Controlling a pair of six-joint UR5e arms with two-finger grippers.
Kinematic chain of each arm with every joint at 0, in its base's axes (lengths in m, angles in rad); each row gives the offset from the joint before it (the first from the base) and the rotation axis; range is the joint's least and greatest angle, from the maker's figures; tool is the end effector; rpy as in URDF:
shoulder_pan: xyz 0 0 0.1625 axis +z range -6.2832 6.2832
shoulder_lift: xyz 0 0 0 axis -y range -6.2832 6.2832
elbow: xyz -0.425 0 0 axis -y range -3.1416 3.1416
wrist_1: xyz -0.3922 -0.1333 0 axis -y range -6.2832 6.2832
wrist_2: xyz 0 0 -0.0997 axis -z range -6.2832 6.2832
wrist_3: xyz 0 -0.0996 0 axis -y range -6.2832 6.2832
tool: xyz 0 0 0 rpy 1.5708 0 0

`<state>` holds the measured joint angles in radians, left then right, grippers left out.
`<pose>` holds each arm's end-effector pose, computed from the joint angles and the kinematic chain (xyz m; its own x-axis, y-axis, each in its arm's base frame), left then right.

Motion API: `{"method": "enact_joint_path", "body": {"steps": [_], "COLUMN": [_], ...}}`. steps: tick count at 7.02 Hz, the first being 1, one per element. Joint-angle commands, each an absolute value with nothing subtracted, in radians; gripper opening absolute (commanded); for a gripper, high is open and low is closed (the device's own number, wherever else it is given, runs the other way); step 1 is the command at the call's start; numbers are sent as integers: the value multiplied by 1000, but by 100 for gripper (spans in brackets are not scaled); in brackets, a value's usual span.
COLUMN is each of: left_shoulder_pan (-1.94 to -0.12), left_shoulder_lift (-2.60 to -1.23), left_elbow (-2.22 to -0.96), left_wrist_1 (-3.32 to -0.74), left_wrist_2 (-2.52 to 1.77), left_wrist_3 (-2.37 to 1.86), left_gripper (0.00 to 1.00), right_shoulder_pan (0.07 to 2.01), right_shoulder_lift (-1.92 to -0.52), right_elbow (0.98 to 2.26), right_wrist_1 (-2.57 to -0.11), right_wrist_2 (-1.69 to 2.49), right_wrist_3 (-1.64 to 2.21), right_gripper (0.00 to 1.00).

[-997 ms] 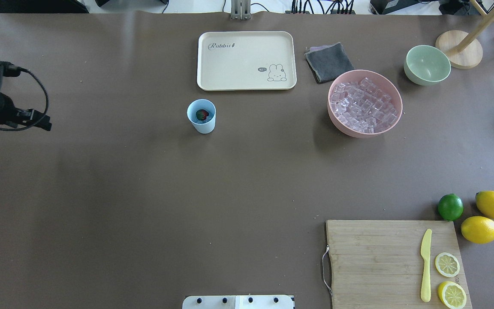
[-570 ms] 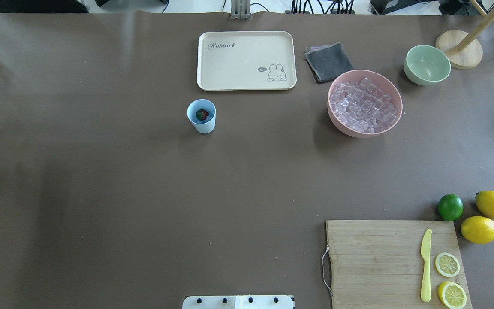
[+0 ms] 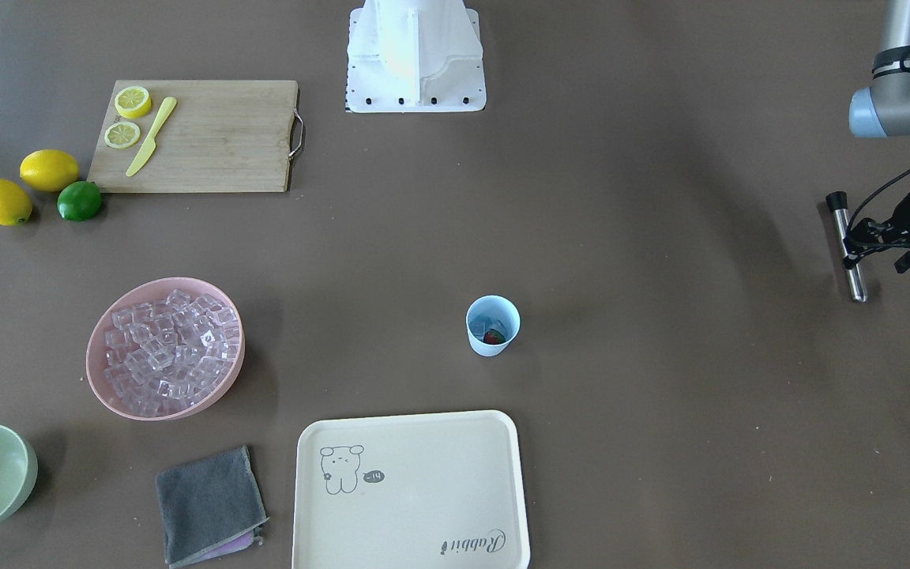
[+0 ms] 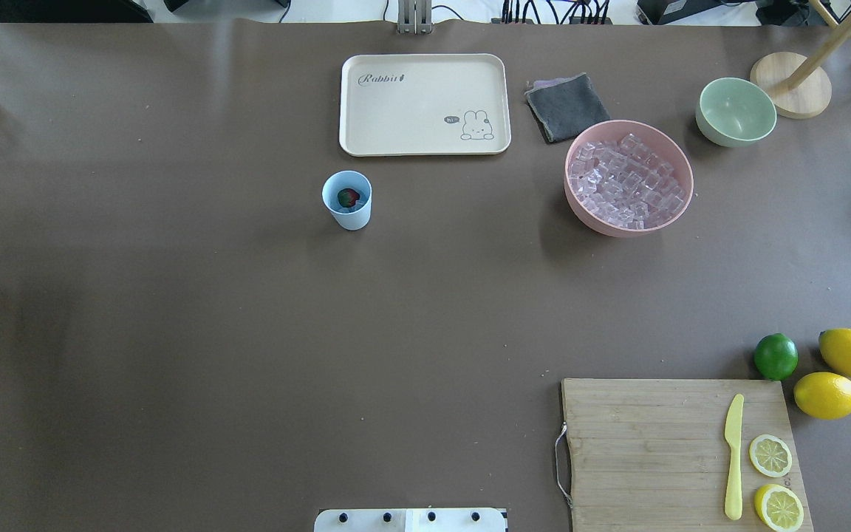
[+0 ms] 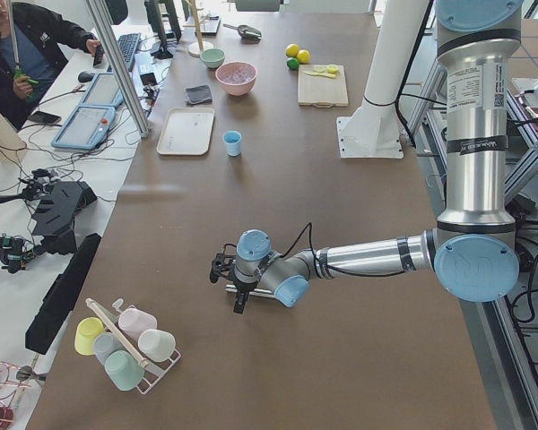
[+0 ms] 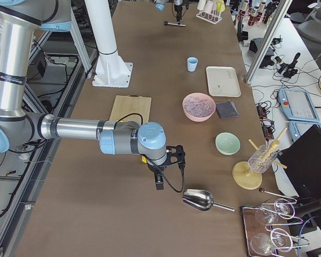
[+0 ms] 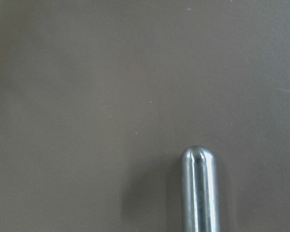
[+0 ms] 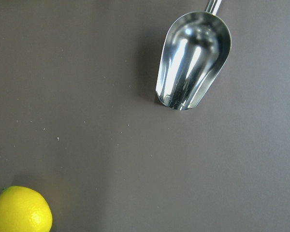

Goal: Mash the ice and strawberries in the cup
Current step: 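Move the left gripper back toward the metal pestle rod, then grasp the metal pestle rod upright with the left gripper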

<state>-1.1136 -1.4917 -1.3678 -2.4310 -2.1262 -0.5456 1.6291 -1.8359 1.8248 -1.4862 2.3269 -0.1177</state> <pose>0.1363 -0.4600 0.7117 0.7349 0.1517 -0.6611 0.0136 0.9712 0.2380 0.0873 -0.3811 0.6419 0.7310 -0.1248 0.6709 0.0279 0.9878 0.1533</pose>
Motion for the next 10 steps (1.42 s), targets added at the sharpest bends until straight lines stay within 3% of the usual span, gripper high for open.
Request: {"method": "enact_joint_path", "body": {"steps": [1, 3, 6, 8, 10], "left_shoulder_pan": [-1114, -1114, -1112, -1112, -1111], "left_shoulder_lift": [-1493, -1488, -1485, -1485, -1486], "left_elbow": [-1368, -1373, -1367, -1373, -1364], "left_wrist_1": [-2436, -2439, -2441, -2441, -2441], "left_wrist_2": [-2151, -2152, -2152, -2149, -2146], "left_wrist_3": [-546, -546, -545, -546, -542], "left_gripper": [70, 67, 50, 51, 34], "right_shoulder_pan": [1634, 1635, 1640, 1643, 1646], "right_shoulder_lift": [-1842, -1842, -1842, -1841, -1841], "right_elbow": [1827, 1825, 1827, 1828, 1828], "right_wrist_1": [-1486, -1486, -1489, -1491, -1493], "right_wrist_2": [2329, 2329, 2329, 2329, 2329], "right_wrist_3": [-118, -118, -118, -118, -118], "right_gripper": [100, 100, 100, 100, 100]}}
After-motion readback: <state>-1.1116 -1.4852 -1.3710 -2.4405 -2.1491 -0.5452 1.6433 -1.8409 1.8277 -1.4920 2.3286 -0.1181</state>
